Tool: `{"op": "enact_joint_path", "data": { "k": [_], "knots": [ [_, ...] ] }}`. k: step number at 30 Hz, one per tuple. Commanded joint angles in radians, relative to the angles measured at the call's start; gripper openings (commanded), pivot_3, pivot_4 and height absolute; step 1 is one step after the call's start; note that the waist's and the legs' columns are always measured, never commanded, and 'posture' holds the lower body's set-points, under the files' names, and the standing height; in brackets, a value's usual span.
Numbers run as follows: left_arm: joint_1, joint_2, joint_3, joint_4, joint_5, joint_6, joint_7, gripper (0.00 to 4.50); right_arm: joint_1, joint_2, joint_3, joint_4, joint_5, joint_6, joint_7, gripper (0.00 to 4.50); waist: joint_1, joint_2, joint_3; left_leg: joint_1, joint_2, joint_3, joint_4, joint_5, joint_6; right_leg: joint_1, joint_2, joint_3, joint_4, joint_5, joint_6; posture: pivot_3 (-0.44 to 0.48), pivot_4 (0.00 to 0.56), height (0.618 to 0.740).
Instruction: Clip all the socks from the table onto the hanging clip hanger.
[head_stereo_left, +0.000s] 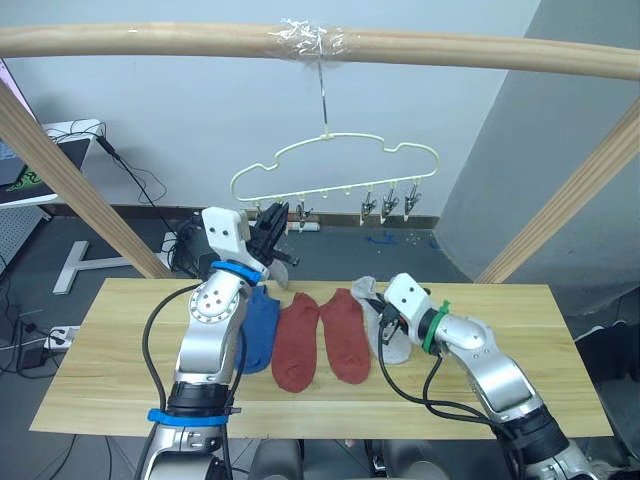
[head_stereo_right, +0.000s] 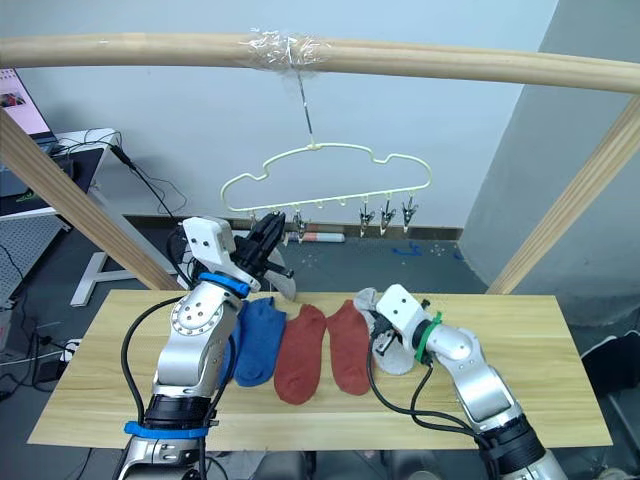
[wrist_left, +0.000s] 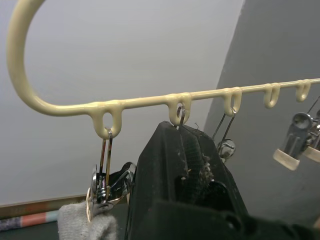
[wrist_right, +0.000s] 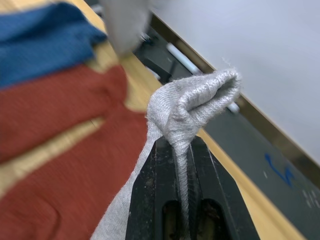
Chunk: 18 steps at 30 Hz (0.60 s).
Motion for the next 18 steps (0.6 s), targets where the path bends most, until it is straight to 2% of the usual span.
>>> {"op": "enact_joint_path", "data": {
  "k": [1,13,18],
  "knots": [
    [-0.014,0.021,0.008,-0.081,-0.063,0.056,-0.044,0.0,-0.069,0.018,0.041,-0.039,0.017,0.019,0.046,0.02,-0.001,0.0,0.0,0.0,0.0,0.0,0.0,0.0,0.0,0.0,0.0,0.0,0.0,0.0,0.0,-0.056,0.138,0.705],
    [-0.068,0.087,0.084,-0.163,-0.316,0.338,-0.137,0.0,-0.277,0.13,0.149,0.074,0.014,0.074,0.12,0.02,0.006,0.0,0.0,-0.001,0.0,-0.001,0.0,0.0,-0.001,0.0,-0.001,-0.001,0.0,0.0,0.0,-0.016,0.136,0.705],
    [-0.058,0.121,0.083,-0.179,-0.36,0.399,-0.174,0.0,-0.347,0.193,0.154,0.172,0.011,0.068,0.106,0.02,0.007,-0.001,0.0,-0.001,0.0,-0.002,0.0,0.0,-0.001,0.0,-0.001,-0.002,0.0,0.0,-0.001,-0.01,0.133,0.705]
  ]
}}
